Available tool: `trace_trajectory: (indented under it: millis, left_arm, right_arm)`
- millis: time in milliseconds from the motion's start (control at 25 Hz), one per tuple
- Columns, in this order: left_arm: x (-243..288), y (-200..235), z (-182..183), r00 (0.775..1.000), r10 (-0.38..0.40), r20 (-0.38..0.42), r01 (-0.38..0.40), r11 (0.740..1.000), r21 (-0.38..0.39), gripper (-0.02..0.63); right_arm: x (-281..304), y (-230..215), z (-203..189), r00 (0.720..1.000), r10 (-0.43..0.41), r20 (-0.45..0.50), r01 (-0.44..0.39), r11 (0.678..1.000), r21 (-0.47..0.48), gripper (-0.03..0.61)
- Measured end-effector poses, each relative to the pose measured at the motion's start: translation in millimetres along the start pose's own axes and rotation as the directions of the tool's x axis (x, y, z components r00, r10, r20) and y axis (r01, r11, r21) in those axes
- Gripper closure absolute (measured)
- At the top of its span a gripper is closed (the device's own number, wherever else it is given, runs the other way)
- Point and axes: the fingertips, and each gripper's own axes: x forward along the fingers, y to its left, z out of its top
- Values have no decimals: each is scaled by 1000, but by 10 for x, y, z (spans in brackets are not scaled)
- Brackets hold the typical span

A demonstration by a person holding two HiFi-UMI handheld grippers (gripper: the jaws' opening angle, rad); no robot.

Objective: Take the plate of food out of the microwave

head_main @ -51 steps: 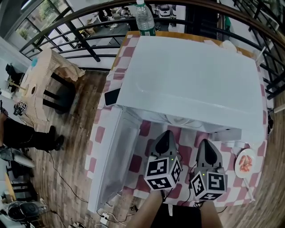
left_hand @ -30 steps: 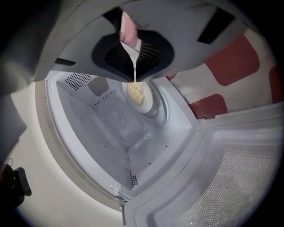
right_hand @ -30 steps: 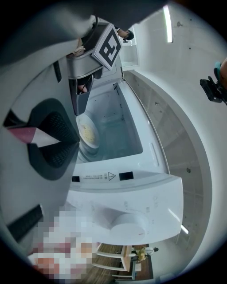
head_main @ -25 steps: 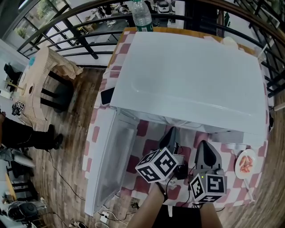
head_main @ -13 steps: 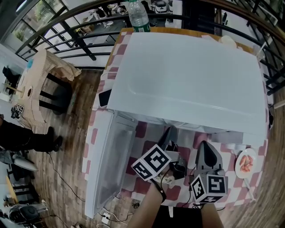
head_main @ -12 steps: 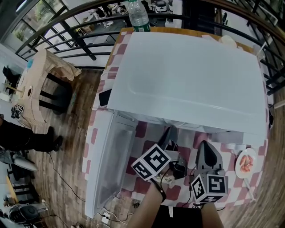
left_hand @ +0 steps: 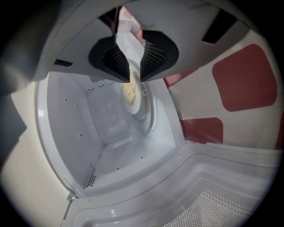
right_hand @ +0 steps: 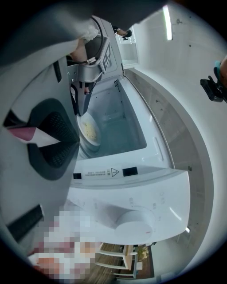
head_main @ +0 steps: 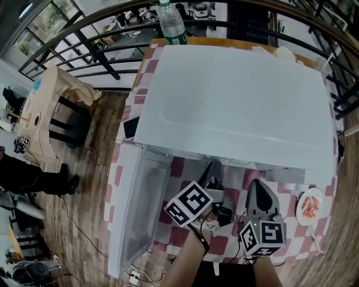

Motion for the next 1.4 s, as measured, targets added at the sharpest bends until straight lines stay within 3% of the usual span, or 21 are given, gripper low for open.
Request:
trace_trajectory:
  millis: [440, 800, 1400]
  left_arm:
    - [41, -9, 8, 1000, -22, -9, 22, 1000, 13, 552]
    - [-33, 18, -27, 997, -71, -11, 70, 995, -68, 564]
    - [-256, 12, -32, 995, -98, -16, 98, 995, -4, 572]
  right_arm:
    - [7, -54, -23, 1000, -12, -5, 12, 1000, 6, 583]
    - [15, -26, -19, 1000, -5, -5, 5, 1000, 10, 583]
    - [26, 119, -40, 999, 48, -5, -47, 996, 81, 583]
